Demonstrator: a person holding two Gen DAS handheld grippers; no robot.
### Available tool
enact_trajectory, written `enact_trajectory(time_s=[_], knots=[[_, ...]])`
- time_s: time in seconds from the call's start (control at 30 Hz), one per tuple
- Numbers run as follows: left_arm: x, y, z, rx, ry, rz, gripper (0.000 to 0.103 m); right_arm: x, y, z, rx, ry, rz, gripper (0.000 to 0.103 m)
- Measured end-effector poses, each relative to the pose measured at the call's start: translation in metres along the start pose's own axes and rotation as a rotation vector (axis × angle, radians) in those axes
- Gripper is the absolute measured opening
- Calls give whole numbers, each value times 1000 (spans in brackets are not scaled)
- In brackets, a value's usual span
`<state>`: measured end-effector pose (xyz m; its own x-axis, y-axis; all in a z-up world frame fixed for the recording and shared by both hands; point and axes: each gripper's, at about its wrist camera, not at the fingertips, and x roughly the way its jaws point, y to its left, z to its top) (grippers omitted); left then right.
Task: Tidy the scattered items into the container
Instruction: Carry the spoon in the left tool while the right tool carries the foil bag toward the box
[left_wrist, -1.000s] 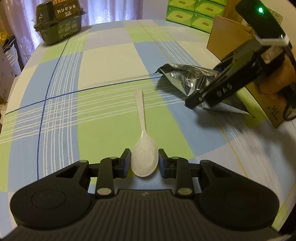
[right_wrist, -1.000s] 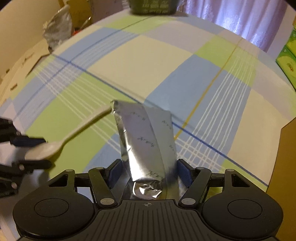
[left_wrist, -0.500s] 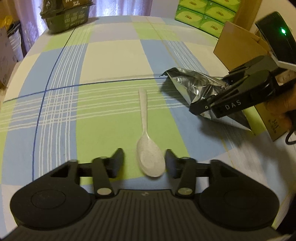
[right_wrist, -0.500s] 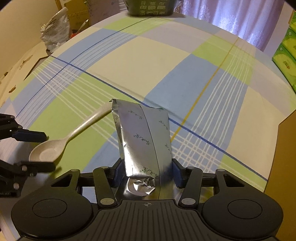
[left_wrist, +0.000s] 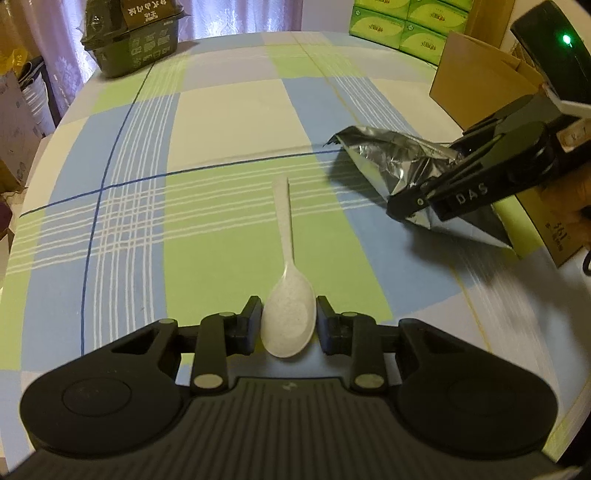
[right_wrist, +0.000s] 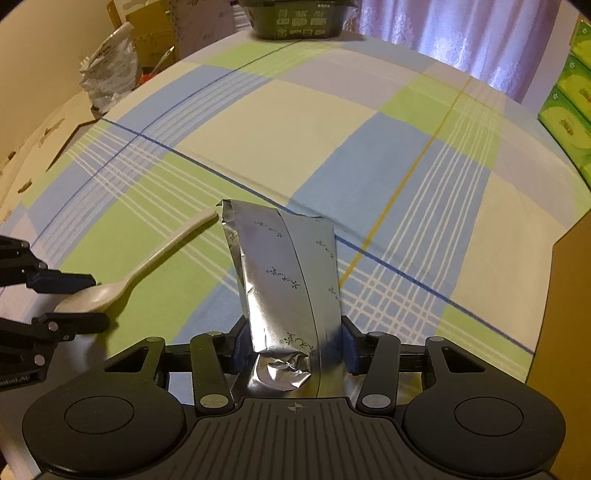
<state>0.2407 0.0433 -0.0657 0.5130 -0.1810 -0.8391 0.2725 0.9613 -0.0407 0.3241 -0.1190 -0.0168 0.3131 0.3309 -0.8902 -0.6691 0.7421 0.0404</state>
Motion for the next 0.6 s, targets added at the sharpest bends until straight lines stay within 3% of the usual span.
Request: enact_trajectory(time_s=[0.3,0.6], knots=[[-22,-7,-17,-30,-21,-9,26,-28,5,-14,61,-71,23,49],[-39,-18,-29,-45,-33,-18,26,-59,14,-52,169,-131,36,49]])
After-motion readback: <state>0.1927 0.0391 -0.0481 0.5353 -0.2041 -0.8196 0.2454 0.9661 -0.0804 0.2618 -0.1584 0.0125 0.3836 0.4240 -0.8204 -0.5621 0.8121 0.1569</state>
